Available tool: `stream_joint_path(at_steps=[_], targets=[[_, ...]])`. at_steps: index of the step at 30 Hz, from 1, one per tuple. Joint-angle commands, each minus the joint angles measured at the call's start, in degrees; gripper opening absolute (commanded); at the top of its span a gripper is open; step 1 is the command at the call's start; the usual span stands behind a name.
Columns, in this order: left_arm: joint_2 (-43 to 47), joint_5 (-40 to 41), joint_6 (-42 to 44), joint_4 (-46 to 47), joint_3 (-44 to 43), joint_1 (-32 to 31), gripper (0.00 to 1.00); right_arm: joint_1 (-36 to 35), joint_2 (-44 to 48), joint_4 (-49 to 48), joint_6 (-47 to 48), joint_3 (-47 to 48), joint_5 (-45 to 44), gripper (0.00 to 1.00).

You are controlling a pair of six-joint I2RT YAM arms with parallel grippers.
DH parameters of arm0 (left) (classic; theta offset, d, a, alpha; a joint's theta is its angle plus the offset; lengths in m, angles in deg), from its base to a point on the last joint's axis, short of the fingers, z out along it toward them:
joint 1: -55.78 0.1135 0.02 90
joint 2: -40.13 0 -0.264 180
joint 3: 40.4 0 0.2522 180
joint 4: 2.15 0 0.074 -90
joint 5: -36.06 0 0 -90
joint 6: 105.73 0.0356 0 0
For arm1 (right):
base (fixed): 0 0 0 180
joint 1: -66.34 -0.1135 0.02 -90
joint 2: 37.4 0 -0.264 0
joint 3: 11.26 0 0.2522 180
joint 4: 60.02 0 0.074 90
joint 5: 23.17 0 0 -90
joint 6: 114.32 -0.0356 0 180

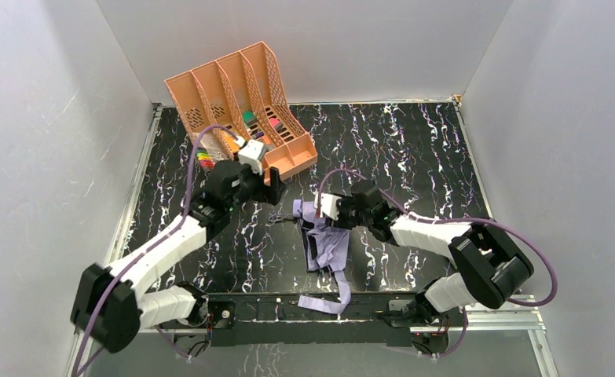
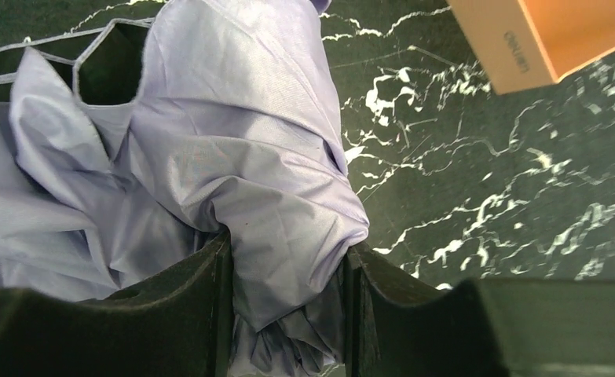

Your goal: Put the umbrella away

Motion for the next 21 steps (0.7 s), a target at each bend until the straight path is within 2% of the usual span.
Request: stream_joint_path(at_steps=[1,6,12,17,21], targets=[[-8.6,-16.3,5.5,0.6,-6.4,0.9,0.76,-3.6,-0.4,-3.6,9.1,-5.1,-8.8,0.14],[-17.4,-27.9,15.5,-2.7,-11.6,1.4,0.77,-6.6,-0.1,-7.6,11.3,-7.7,-11.0,0.14],[-25.9,-38.7,22.1,-11.9,-18.1,1.3,0.78,-8.5,1.3,-11.2,14.0,-11.3,-12.3,0.14],[-31.1,-42.6,25.3,-16.9,-21.9,1.4,0.77,-8.8,3.4,-10.5,15.4,-12.6,-11.8,0.14],[-36.2,-41.2,28.0,-20.6,-24.7,1.4,0.77,-8.8,4.7,-11.0,16.1,-13.6,-11.7,0.15]])
